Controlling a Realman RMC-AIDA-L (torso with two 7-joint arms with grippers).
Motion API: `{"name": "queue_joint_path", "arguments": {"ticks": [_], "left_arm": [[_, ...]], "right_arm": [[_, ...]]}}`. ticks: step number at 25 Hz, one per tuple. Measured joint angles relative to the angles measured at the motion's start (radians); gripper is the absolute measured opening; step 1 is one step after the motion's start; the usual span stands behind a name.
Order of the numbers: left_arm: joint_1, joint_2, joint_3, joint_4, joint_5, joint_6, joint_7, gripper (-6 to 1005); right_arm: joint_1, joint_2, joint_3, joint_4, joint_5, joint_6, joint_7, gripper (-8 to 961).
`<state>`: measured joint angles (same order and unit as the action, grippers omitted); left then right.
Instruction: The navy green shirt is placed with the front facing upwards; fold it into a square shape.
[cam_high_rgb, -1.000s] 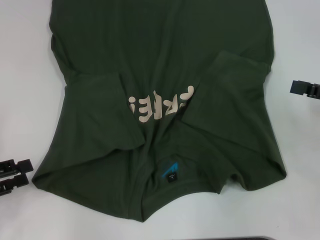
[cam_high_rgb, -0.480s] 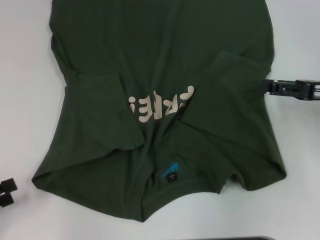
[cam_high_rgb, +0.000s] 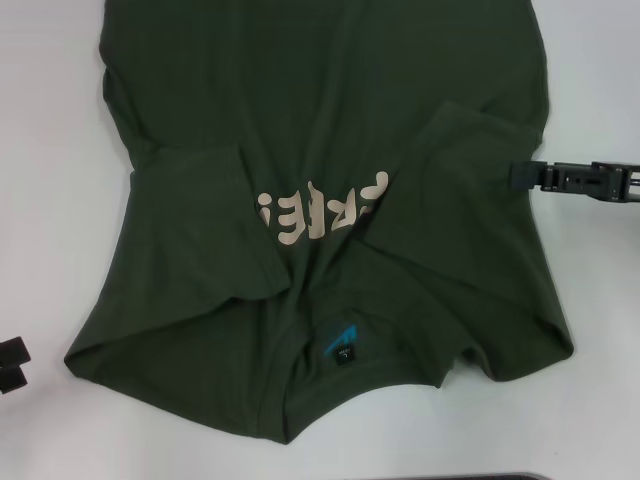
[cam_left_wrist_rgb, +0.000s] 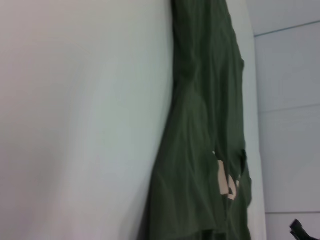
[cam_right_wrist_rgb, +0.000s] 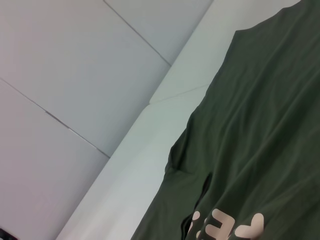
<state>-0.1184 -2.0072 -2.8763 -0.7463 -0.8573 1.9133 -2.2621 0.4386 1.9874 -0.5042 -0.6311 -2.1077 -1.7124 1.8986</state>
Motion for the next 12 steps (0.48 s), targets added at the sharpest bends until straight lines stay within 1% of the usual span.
{"name": "queue_joint_path", "arguments": {"ticks": [4, 7, 10, 12], "left_arm": [[-0.011, -0.004, 0.0, 0.001, 0.0, 0.022, 0.025, 667], [-0.022, -0.012, 0.007, 0.003, 0.005, 0.023, 0.037, 672], [-0.036, -0.026, 0.022, 0.003, 0.006, 0.019, 0.086, 676], [-0.046, -0.038, 0.013, 0.003, 0.0, 0.024, 0.14, 679]], "right_arm": [[-0.002, 0.0, 0.001, 0.001, -0.004, 0.004, 0.007, 777], [-0.004, -0.002, 0.001, 0.001, -0.005, 0.007, 0.019, 777], [-0.007, -0.002, 0.005, 0.001, -0.002, 0.008, 0.023, 777], [-0.008, -0.002, 0.008, 0.001, -0.001, 0.008, 0.023, 776]]}}
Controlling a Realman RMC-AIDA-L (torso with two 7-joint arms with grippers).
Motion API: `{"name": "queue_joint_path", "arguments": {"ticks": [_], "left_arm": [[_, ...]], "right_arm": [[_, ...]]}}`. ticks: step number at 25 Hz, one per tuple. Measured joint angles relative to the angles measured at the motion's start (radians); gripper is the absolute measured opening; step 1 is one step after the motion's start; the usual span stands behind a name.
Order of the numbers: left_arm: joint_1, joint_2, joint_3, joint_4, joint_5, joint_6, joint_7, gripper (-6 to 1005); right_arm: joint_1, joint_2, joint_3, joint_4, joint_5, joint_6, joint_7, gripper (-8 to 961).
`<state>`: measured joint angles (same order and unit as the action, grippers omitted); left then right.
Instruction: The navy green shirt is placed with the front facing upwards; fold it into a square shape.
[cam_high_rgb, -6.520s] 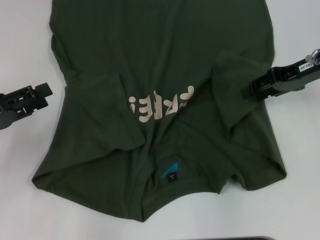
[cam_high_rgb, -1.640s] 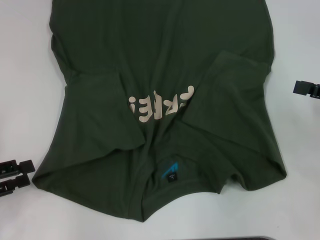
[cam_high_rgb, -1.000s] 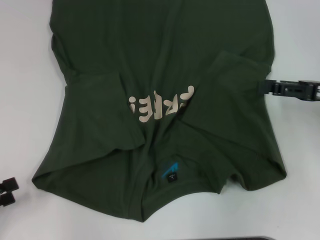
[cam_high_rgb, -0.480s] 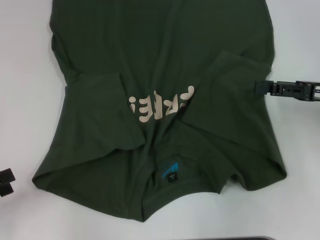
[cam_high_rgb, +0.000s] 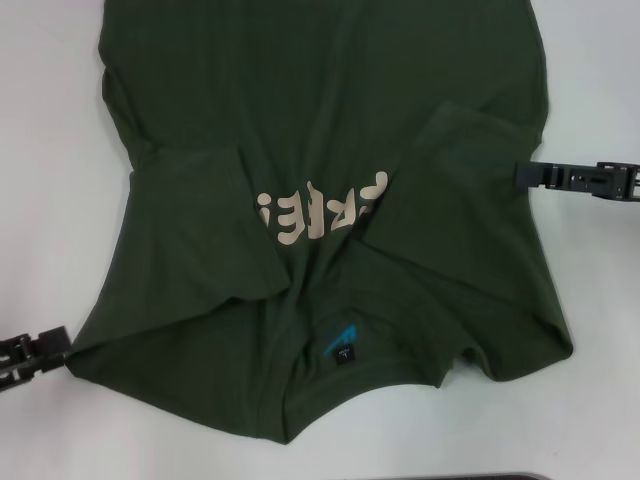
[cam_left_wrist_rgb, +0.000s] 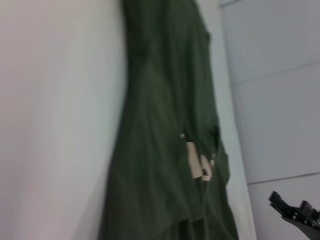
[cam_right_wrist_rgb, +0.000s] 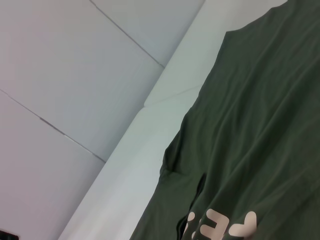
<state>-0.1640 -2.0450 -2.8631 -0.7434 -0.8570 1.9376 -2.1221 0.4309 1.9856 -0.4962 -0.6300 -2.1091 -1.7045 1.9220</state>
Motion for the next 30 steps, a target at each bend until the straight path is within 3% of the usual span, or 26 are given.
{"name": "queue_joint_path", "arguments": {"ticks": [7, 14, 17, 30], "left_arm": [[-0.022, -0.019, -0.012, 0.013, -0.043, -0.034, 0.061, 690], [-0.032, 0.011, -0.001, 0.036, -0.03, -0.036, -0.036, 701], [-0.026, 0.02, -0.006, 0.035, -0.024, -0.043, -0.07, 901], [-0.03, 0.025, 0.004, 0.037, -0.018, -0.076, -0.119, 901]], "right_arm": [[0.0, -0.001, 0.01, 0.0, 0.001, 0.003, 0.003, 776], [0.0, -0.002, 0.011, -0.005, -0.002, -0.003, 0.012, 776], [0.0, -0.003, 0.006, -0.008, -0.004, -0.003, 0.027, 776], [-0.01, -0.008, 0.008, -0.008, -0.005, -0.004, 0.031, 777]]}}
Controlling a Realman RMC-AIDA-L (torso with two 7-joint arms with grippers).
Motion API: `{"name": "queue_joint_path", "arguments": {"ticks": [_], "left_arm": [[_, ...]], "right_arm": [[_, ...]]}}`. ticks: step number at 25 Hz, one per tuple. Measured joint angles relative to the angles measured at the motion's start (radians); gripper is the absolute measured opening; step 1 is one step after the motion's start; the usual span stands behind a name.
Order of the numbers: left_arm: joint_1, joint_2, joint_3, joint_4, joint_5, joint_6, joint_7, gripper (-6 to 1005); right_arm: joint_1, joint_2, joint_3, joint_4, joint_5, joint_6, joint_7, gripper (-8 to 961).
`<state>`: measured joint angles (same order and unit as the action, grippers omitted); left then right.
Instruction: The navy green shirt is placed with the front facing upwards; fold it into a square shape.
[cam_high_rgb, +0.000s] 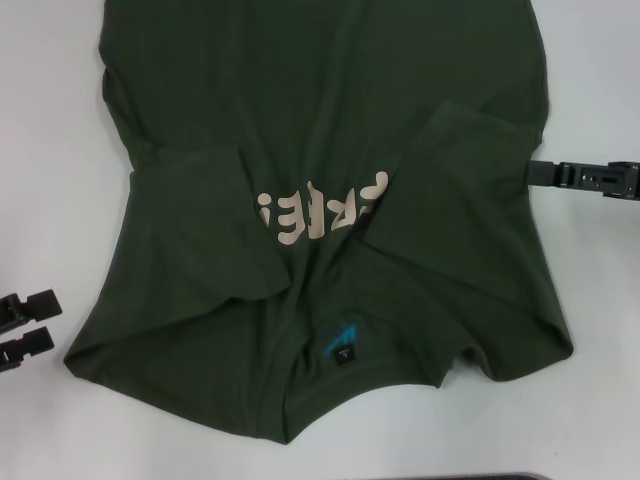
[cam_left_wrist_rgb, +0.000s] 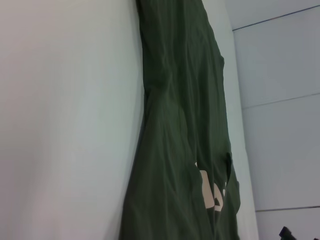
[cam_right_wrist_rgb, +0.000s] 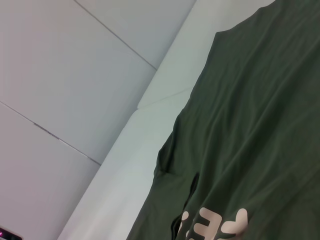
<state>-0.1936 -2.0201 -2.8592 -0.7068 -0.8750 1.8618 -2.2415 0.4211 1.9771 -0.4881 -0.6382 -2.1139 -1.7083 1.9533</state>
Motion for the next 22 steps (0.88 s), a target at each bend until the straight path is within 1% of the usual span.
{"name": "queue_joint_path", "arguments": {"ticks": [6, 8, 14, 22], "left_arm": [[0.0, 0.003, 0.003, 0.0, 0.075, -0.03, 0.006, 900], [-0.004, -0.001, 0.003, 0.0, 0.092, -0.039, 0.004, 900], [-0.011, -0.008, 0.001, 0.002, 0.1, -0.059, -0.007, 900], [-0.014, -0.011, 0.001, 0.003, 0.102, -0.077, -0.038, 901]], "right_arm": [[0.0, -0.006, -0.002, 0.005, 0.0, 0.004, 0.0, 777], [0.001, -0.006, -0.001, 0.005, 0.0, 0.004, 0.0, 777], [0.001, -0.006, 0.001, 0.006, 0.0, 0.001, 0.0, 776], [0.001, -0.006, 0.003, 0.008, 0.0, 0.0, -0.001, 776]]}}
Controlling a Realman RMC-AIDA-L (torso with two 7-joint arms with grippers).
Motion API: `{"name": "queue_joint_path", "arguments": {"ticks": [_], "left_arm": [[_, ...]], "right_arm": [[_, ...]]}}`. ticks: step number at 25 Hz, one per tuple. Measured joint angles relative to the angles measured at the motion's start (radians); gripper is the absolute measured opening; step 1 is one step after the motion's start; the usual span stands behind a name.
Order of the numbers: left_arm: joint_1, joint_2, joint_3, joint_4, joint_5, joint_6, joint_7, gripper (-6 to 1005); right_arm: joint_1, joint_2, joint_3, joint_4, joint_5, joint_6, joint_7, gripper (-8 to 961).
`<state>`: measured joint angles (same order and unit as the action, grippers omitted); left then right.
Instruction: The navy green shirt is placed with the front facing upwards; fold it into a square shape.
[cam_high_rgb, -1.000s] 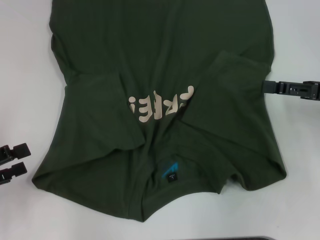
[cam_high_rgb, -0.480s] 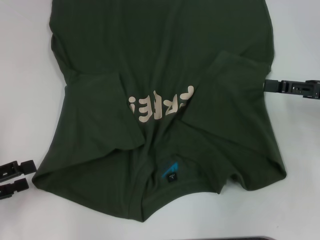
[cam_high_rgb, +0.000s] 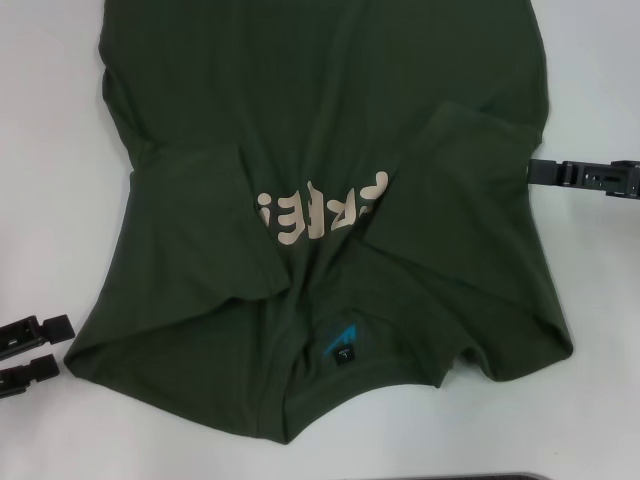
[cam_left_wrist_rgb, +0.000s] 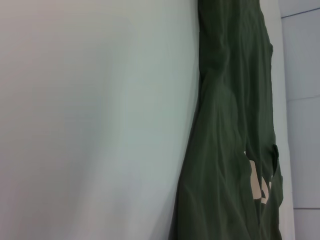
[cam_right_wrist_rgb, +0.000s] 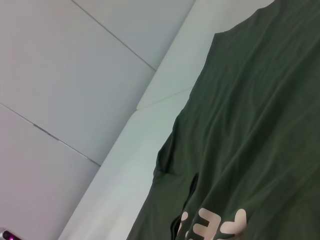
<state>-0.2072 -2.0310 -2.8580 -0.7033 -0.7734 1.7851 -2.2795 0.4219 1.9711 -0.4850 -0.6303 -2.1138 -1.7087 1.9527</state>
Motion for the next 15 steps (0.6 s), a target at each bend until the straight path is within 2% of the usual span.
{"name": "queue_joint_path", "arguments": {"ticks": [15], "left_arm": [[-0.009, 0.0, 0.002, 0.012, 0.002, -0.023, -0.035, 900]], "right_arm": [[-0.002, 0.0, 0.0, 0.0, 0.0, 0.003, 0.0, 777]]}}
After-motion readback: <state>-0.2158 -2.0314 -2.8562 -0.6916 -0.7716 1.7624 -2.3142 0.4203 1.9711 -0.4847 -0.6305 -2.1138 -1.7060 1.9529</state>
